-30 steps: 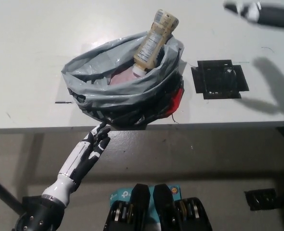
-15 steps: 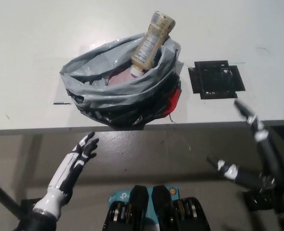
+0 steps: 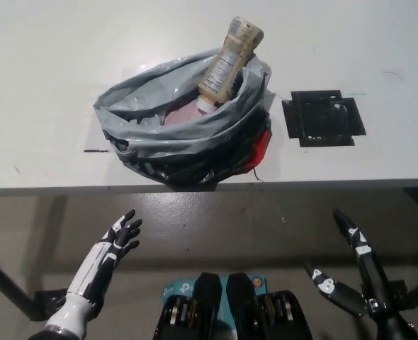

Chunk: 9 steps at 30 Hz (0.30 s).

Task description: Use the right hand to pick up a bottle of protein shake and place it into a plastic bag on the left side

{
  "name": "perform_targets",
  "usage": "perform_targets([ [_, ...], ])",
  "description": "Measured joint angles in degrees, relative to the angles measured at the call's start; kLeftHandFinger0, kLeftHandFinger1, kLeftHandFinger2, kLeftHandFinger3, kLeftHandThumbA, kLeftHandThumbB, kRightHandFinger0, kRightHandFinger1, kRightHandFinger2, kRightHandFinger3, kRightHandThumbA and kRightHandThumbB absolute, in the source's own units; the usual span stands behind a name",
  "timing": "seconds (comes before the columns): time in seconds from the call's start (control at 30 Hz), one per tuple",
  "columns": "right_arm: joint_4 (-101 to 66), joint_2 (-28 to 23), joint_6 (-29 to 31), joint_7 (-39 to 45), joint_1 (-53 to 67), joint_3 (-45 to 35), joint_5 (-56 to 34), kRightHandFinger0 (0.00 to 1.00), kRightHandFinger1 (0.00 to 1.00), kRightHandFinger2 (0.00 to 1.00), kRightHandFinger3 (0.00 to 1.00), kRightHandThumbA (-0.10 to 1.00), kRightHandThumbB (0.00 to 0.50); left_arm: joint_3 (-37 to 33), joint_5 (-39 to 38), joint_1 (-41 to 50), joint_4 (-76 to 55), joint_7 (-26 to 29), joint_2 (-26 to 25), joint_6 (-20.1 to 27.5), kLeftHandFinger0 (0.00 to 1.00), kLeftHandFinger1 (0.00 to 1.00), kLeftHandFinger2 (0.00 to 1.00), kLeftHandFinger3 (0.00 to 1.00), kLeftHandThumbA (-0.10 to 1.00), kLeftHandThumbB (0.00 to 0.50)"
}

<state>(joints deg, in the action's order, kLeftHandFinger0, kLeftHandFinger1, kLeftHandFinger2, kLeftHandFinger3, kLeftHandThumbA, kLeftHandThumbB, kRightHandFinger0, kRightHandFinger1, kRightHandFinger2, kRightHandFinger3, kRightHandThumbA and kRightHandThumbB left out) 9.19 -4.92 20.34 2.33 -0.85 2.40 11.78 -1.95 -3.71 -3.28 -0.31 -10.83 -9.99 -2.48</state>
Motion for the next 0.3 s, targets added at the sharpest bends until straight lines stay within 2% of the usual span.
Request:
perform_targets([
  [0.1, 1.14, -0.36, 1.14, -0.08, 0.0, -0.11, -0.17, 1.0, 1.0, 1.0, 1.0, 0.73, 0.396, -0.15, 0.03, 0.0, 0.0, -0.03, 0.0, 0.21, 1.0, 1.0, 1.0, 1.0, 0.97, 0.073],
  [0.3, 1.61, -0.55, 1.55, -0.04, -0.38, -0.13, -1.15, 1.0, 1.0, 1.0, 1.0, 0.69, 0.378, -0.33, 0.11, -0.08, 0.21, -0.12, -0.01, 0.85, 1.0, 1.0, 1.0, 1.0, 0.97, 0.085],
])
